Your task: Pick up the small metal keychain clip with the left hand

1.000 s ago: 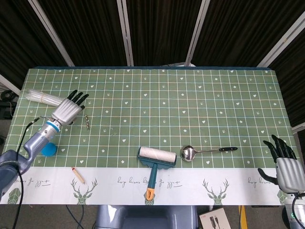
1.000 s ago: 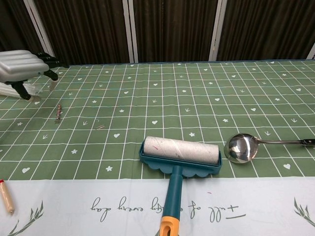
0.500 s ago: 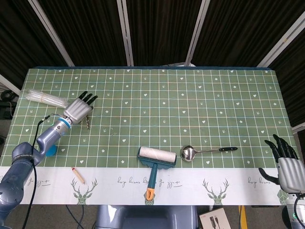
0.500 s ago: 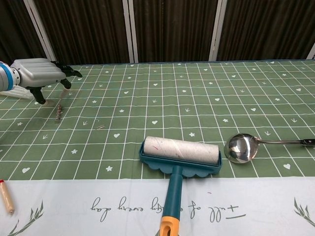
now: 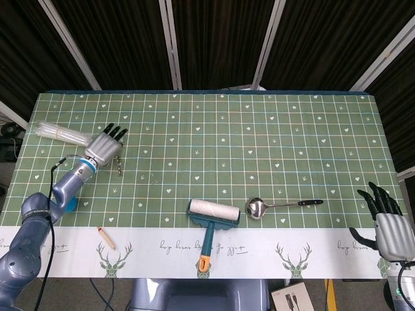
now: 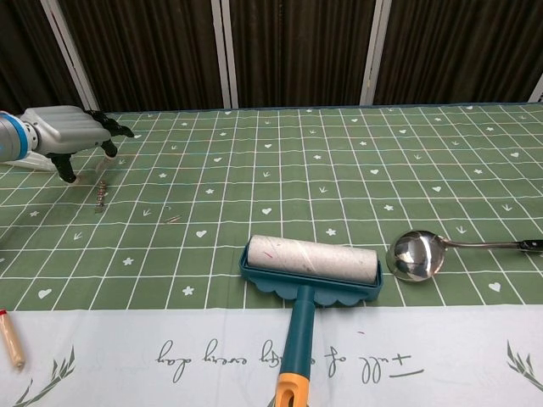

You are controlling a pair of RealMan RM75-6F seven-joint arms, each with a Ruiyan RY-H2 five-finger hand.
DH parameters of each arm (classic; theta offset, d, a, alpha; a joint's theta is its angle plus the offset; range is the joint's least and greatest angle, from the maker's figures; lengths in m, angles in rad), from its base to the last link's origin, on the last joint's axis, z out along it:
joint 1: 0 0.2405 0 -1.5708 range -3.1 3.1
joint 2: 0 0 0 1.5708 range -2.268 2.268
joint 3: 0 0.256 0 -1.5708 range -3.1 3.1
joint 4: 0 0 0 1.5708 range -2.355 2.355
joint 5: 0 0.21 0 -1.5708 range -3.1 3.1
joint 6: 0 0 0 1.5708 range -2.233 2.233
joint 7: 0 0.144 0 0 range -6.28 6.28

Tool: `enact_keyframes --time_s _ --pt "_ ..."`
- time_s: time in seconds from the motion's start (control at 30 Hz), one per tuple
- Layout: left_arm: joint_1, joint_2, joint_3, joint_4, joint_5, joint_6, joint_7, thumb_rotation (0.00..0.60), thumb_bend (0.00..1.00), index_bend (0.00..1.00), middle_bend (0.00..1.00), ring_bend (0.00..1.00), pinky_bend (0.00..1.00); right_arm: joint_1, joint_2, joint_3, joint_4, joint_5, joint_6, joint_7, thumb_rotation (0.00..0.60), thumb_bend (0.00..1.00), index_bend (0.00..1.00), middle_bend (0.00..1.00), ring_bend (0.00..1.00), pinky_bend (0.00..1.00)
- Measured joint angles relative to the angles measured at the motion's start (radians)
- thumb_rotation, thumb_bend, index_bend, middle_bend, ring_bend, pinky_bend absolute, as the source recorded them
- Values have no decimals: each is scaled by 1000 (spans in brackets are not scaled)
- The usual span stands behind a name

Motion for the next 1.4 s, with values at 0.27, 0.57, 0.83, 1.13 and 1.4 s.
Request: enact_keyframes --time_s 0.27,0.57,0.83,1.13,1.4 --pt "-4 -22 8 20 -9 -25 0 600 275 494 0 0 0 -1 1 1 0 1 3 1 600 115 114 0 0 131" --pt "-12 -43 11 33 -19 -46 5 600 274 494 0 0 0 -2 1 2 -4 8 -1 1 600 114 114 0 0 131" --pt "-20 -59 8 42 -31 -66 8 600 276 496 0 0 0 -2 2 3 -8 15 -4 -1 600 114 116 0 0 130" --pt "-15 -63 14 41 -35 -74 7 600 334 577 0 0 0 -3 1 4 -8 15 -3 -3 600 114 117 0 0 131" --pt "-10 -62 19 40 -34 -61 14 600 348 616 0 0 0 -2 0 3 -9 14 -3 -4 600 115 116 0 0 131"
